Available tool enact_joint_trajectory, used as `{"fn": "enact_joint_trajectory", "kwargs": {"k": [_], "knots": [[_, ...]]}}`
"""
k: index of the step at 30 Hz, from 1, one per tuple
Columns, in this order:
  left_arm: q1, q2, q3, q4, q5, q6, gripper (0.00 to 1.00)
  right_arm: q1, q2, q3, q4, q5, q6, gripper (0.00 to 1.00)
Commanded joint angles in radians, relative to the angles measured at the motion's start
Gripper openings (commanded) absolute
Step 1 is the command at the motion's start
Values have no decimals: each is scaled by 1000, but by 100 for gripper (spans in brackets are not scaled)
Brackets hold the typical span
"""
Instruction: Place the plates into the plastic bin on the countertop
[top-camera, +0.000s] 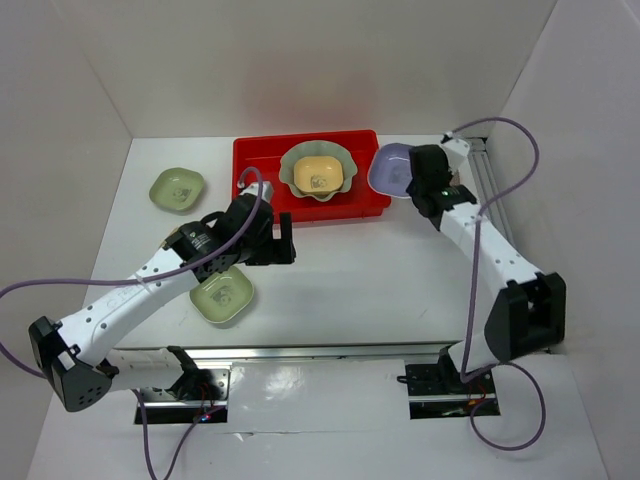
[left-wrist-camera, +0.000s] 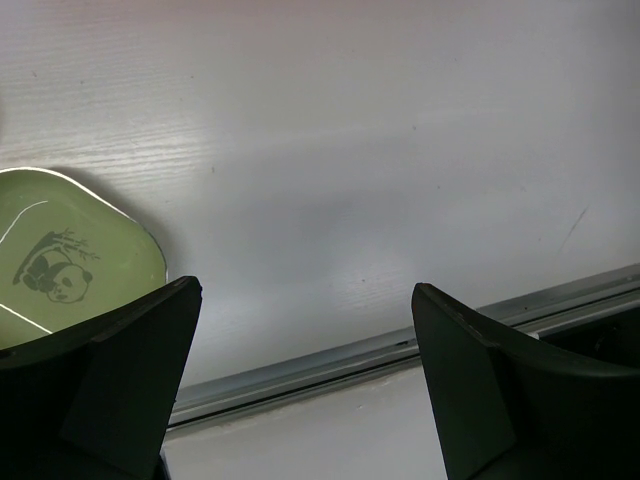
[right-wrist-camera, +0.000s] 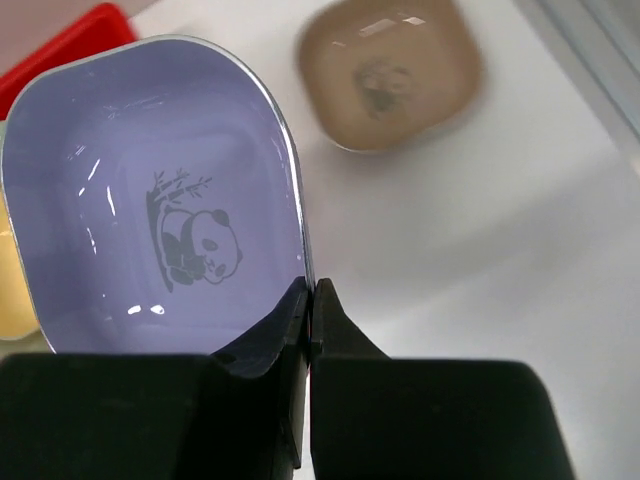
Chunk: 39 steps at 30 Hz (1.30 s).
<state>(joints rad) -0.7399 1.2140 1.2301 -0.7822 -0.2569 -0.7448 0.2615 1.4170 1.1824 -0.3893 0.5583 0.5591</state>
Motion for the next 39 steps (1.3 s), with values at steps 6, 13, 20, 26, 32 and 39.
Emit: {"fn": "enact_joint_trajectory", "kwargs": {"k": [6,13,20,26,32,39], "knots": [[14,-51,-11,55,85,2,100,130,356,385,127,-58,-68,0],[24,-96,-41,46,76,11,100,148,623,678,76,-178,-140,0],[33,-119,-63,37,64,21,100,157,761,784,43,-247,-166,0],[33,-119,-72,37,73,21,100,177,813,804,33,-258,-166,0],[33,-128,-92,37,73,21,100,186,823,804,44,-287,-175,18],[33,-128,-112,55,73,30,100,206,758,824,76,-288,-186,84]]}}
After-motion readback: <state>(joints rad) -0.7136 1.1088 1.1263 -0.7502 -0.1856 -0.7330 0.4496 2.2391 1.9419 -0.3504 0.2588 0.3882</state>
